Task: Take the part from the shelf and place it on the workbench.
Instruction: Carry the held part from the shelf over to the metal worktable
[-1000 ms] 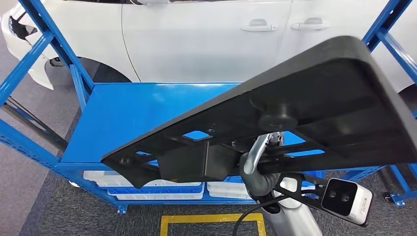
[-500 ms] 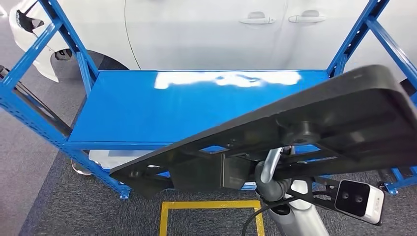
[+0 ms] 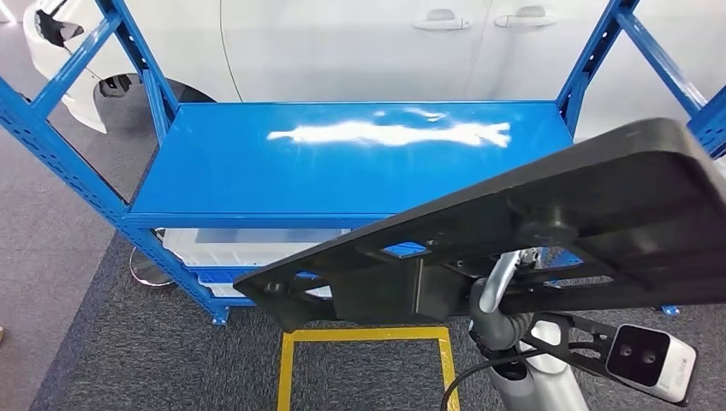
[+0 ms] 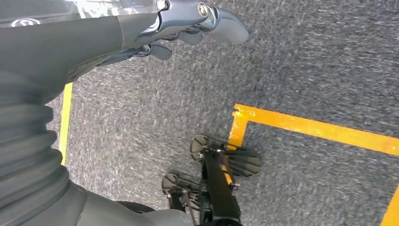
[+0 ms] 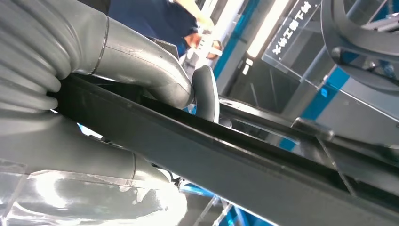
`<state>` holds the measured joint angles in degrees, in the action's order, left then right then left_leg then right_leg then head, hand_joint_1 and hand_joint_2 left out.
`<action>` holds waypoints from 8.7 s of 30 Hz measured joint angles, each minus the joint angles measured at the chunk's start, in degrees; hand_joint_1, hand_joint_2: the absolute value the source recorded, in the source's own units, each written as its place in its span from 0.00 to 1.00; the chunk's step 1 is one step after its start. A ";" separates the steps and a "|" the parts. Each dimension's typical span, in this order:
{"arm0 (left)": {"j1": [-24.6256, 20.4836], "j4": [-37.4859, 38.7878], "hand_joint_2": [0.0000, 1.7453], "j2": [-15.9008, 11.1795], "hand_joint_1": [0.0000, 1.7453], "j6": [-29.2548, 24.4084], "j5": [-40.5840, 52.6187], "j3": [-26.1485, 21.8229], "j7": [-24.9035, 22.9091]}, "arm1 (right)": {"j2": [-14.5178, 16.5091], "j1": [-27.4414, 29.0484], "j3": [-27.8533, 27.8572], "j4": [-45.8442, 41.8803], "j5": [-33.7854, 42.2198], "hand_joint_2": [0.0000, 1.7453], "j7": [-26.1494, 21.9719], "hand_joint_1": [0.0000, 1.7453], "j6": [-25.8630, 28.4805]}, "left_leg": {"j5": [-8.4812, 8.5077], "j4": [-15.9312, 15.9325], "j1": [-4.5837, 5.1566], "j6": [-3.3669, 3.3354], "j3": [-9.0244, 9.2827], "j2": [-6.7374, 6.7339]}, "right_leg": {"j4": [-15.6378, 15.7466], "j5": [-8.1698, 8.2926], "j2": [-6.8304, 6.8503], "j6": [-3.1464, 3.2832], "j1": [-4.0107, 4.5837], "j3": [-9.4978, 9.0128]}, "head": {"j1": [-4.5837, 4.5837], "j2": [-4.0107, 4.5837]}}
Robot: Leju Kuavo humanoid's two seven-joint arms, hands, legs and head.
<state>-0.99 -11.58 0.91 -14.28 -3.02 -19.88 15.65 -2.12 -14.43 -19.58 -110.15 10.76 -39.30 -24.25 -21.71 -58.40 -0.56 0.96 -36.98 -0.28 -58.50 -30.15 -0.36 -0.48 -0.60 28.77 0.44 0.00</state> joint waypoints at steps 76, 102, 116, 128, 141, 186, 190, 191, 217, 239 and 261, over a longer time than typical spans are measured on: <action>-0.17 -0.02 1.00 -1.04 0.00 -3.82 2.81 -4.36 -4.01 | -2.86 -0.72 0.49 -4.47 -3.07 1.00 0.14 1.00 1.07 | -6.31 0.76 -0.35 0.33 6.58 4.93 | 0.17 6.81 -5.45 0.63 -0.05 6.86 | 0.47 0.01; 0.01 -0.02 1.00 -0.13 0.00 1.51 5.01 -5.83 -6.27 | -4.57 1.95 -4.43 -6.88 -6.17 1.00 0.00 1.00 7.97 | -10.82 -11.63 0.12 0.92 1.33 0.09 | 0.88 5.88 -2.57 2.17 0.22 5.41 | 0.11 0.00; -0.12 -0.02 1.00 0.89 0.00 1.69 6.02 -5.74 -7.19 | -6.22 1.08 -4.54 -8.63 -5.79 1.00 0.00 1.00 6.91 | -5.47 1.85 0.01 -1.79 6.69 -2.29 | -16.65 -1.17 0.03 -0.78 -0.03 14.29 | -0.56 0.01; -0.44 -0.02 1.00 0.65 0.00 0.54 6.21 -5.74 -5.90 | -6.89 -0.17 -4.45 -9.22 -5.17 1.00 0.00 1.00 5.50 | -12.35 -8.18 0.01 1.03 3.26 -1.37 | 0.82 5.09 0.33 2.46 0.28 5.20 | -0.15 0.01; -0.28 -0.02 1.00 -0.15 0.00 1.54 5.50 -6.16 -2.91 | -7.70 2.28 -1.80 -10.51 -4.31 1.00 0.00 1.00 2.84 | -5.41 1.58 -0.37 -1.04 6.28 2.44 | -1.62 4.52 -4.51 0.24 0.22 7.27 | -0.24 0.00; -0.28 -0.03 1.00 -1.09 0.00 2.67 8.64 -8.84 -5.58 | -10.15 -0.70 0.93 -9.43 -0.52 1.00 0.01 1.00 6.67 | -6.41 1.08 0.64 0.14 6.44 -5.86 | 0.58 4.41 2.38 1.45 0.43 5.33 | -0.13 0.00; -0.28 -0.04 1.00 -1.06 0.00 2.74 8.29 -9.02 -5.33 | -10.39 -0.51 1.24 -9.60 -0.51 1.00 0.02 1.00 7.10 | -8.96 -2.00 0.28 0.63 5.47 -2.72 | 1.03 4.80 1.17 2.09 0.12 5.17 | -0.03 0.02; -0.28 -0.04 1.00 -1.06 0.00 2.74 8.29 -9.02 -5.33 | -10.39 -0.51 1.24 -9.60 -0.51 1.00 0.02 1.00 7.10 | -8.96 -2.00 0.28 0.63 5.47 -2.72 | 1.03 4.80 1.17 2.09 0.12 5.17 | -0.03 0.02; -0.14 -0.04 1.00 0.54 0.00 3.98 8.00 -10.67 -3.70 | -8.49 -4.78 -4.86 -7.68 -1.50 1.00 0.02 1.00 8.94 | -6.21 1.30 0.57 -0.19 6.46 -5.76 | 0.25 3.96 3.33 0.65 0.53 5.41 | -0.43 0.00; -0.57 -0.04 1.00 0.55 0.00 4.60 8.28 -12.81 -4.10 | -6.93 -4.10 -5.03 -3.77 1.49 1.00 0.09 1.00 6.56 | -4.87 1.93 -0.08 -1.86 5.57 -0.67 | -13.94 -2.31 -0.29 -0.73 0.07 12.83 | -0.83 0.01; -0.97 -0.04 1.00 1.46 0.00 6.04 9.19 -13.08 -4.26 | -0.93 -11.67 -2.80 9.35 1.55 1.00 2.33 1.00 4.81 | -5.16 -0.49 -0.59 0.56 4.05 4.50 | 0.37 4.62 -5.56 1.25 0.25 5.47 | -0.53 0.01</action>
<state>-1.95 -11.63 2.37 -8.23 6.16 -32.96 11.39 -3.05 -26.10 -22.38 -100.81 12.31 -36.97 -19.44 -26.87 -58.89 -1.14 1.52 -32.93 4.22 -58.13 -25.53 -5.93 0.77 -0.34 34.23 -0.08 0.01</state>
